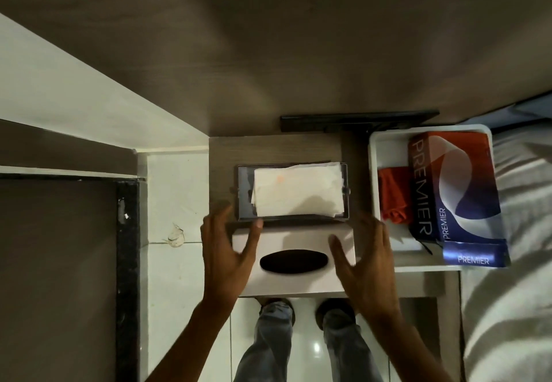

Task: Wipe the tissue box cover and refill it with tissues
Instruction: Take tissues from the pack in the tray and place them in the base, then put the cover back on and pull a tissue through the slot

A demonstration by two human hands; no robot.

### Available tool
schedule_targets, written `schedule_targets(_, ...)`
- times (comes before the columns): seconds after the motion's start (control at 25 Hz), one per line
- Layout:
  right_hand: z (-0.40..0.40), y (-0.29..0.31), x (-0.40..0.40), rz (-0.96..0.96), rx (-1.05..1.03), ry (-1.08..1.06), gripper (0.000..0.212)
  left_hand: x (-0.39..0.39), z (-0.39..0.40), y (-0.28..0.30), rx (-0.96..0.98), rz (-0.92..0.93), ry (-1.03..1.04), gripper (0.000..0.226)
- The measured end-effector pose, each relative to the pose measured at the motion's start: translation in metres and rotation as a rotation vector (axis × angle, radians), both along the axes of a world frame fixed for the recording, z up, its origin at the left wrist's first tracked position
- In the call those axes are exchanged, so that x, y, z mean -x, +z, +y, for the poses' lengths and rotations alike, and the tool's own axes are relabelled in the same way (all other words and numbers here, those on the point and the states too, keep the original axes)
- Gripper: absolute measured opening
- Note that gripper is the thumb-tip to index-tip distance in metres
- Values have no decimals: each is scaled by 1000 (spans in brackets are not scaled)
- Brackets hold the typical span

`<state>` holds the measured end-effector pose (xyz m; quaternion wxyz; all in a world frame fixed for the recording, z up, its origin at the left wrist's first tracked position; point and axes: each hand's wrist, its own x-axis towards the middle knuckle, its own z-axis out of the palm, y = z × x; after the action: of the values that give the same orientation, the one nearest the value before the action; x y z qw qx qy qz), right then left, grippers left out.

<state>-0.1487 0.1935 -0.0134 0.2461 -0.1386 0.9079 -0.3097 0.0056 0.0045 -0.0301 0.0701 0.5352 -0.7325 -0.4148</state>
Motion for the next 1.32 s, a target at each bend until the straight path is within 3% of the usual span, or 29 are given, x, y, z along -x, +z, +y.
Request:
schedule_targets(0.2, 20, -10, -33, -257, -106, -98, 100, -39, 50, 5, -214, -158, 50, 105)
schedule_targets(0.32, 18, -28, -34, -298, -144, -129, 93, -29, 53, -4, -290, -235, 125, 99)
schedule_targets(0.48, 15, -36, -34, -260, -174, -189, 78, -20, 51, -8, -152, -340, 157, 77)
schedule_targets(0.84, -20, 15, 19, -70, 27, -117, 70, 5, 7, 31, 48, -177, 85, 73)
schedule_targets(1.08, -67, -5, 62, -52, 45, -168, 65, 64, -41, 8, 11, -140, 88, 66)
schedule_targets(1.32, -74, -27, 69, -134, 15, -212, 72, 73, -41, -7, 4, -72, 51, 61)
